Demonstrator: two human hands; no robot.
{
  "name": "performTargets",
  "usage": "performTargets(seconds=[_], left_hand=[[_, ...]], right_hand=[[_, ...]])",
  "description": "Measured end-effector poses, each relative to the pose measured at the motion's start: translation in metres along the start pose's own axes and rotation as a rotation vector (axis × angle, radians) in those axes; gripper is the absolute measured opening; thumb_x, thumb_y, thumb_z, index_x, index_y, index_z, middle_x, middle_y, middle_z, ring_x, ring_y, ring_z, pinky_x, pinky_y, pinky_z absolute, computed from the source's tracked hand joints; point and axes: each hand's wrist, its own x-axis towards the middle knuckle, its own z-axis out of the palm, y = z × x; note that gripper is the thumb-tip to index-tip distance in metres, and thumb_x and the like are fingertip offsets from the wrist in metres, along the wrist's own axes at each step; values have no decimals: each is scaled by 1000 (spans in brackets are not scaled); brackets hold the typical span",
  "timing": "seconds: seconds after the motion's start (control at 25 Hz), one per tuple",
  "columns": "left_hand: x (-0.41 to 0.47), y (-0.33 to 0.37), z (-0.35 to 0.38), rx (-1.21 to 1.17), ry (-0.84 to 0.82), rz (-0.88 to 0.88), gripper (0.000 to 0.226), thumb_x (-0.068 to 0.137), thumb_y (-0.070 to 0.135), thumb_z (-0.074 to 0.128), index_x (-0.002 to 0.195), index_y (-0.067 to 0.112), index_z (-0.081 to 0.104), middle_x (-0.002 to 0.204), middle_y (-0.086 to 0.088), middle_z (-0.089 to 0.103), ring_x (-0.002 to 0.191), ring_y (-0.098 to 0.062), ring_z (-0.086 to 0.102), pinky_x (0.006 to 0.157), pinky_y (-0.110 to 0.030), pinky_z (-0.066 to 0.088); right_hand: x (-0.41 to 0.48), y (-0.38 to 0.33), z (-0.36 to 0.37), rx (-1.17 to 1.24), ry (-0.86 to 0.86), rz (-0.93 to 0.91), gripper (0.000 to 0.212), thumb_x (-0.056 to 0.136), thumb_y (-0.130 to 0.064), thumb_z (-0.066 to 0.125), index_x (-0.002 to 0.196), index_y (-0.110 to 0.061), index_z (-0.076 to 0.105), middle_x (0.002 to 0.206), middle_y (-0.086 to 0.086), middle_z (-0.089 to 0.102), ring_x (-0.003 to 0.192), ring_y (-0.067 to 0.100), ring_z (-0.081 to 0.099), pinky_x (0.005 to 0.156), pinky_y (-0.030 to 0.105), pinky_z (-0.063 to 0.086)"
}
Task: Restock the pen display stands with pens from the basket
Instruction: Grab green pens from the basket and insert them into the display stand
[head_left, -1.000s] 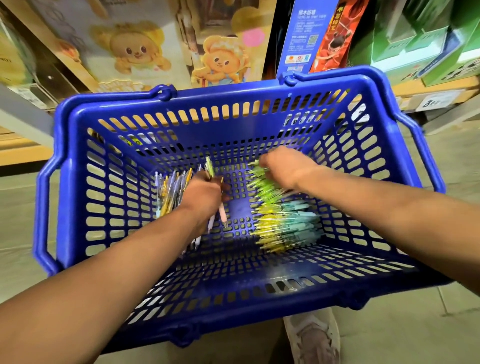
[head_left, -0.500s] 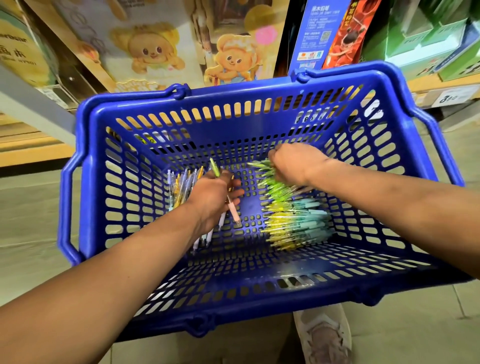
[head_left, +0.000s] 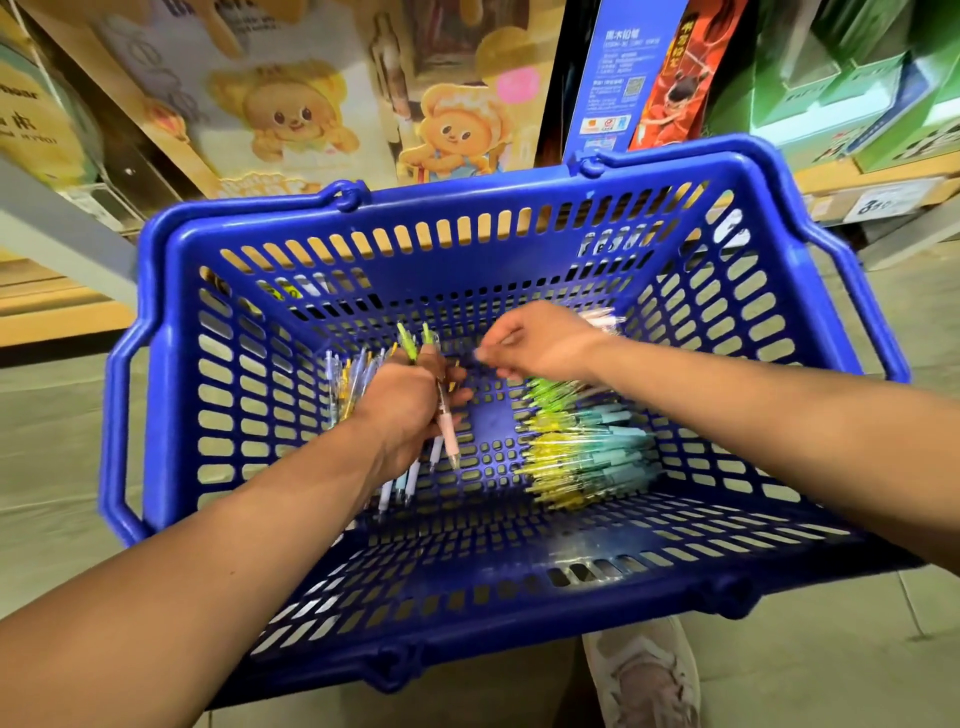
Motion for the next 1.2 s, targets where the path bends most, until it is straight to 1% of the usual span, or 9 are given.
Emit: performTargets(seconds=[0.12,0.28,0.48,0.64,0.76,0.88,1.0,1.08,1.2], left_hand=[[4,-2,-5,-36,35,-13,20,111,25,39,117,7,47,81,-7,57,68,-21,58,76,-43,54],[5,1,-13,-93,-8,-87,17,104,24,50,105,7,52,71,-3,50,56,-15,48,57,-34,49],[6,-1,-18,-46,16,-43,18,101,13,57,114,7,46,66,0,45,47,-10,43,49,-27,47],[2,2,-19,-102,4,-70,21,107,21,49,120,5,51,75,-7,63,57,-17,59,61,-33,61],[0,2,-19,-107,8,-76,30,108,26,46,126,3,57,107,-13,74,91,-29,74,83,-45,62],[1,5,-19,-145,19,-59,32,109,28,44,133,9,54,118,-10,69,109,-34,68,97,-54,55],[-1,9,-12,-198,-36,-35,32,108,33,44,129,10,52,110,-9,70,100,-30,70,93,-51,57],[-4,10,-8,-238,-80,-14,27,108,31,44,121,9,51,96,-11,70,81,-23,71,80,-44,59],[-3,8,-12,-230,-32,35,27,109,26,43,124,5,49,104,-16,70,82,-27,71,80,-48,61]], right_hand=[[13,27,-17,-623,197,34,19,98,-12,61,117,-15,66,109,7,71,92,25,69,78,33,57],[15,46,-12,-1084,179,82,46,93,8,51,136,-9,50,118,13,63,92,36,69,59,40,49],[24,59,-12,-1345,239,-47,47,94,1,55,140,-7,44,127,12,61,109,32,63,78,39,55],[25,60,-16,-1437,210,-102,42,95,1,54,137,-5,48,122,11,64,106,30,65,84,38,57],[21,49,-25,-1221,152,-135,30,98,-9,55,127,-10,56,114,9,67,96,27,68,73,35,58],[7,15,-16,-569,8,-136,6,91,-26,66,96,-28,64,94,-7,71,78,6,68,63,16,48],[-9,-20,14,-206,-3,-150,7,84,-33,73,85,-36,67,76,-18,71,66,-10,63,59,12,44],[-14,-33,31,-98,29,-148,5,82,-33,75,87,-31,73,74,-14,72,65,-4,65,58,20,48],[-14,-35,34,72,-49,-164,6,87,-31,76,92,-28,76,79,-15,75,76,7,73,69,25,61]])
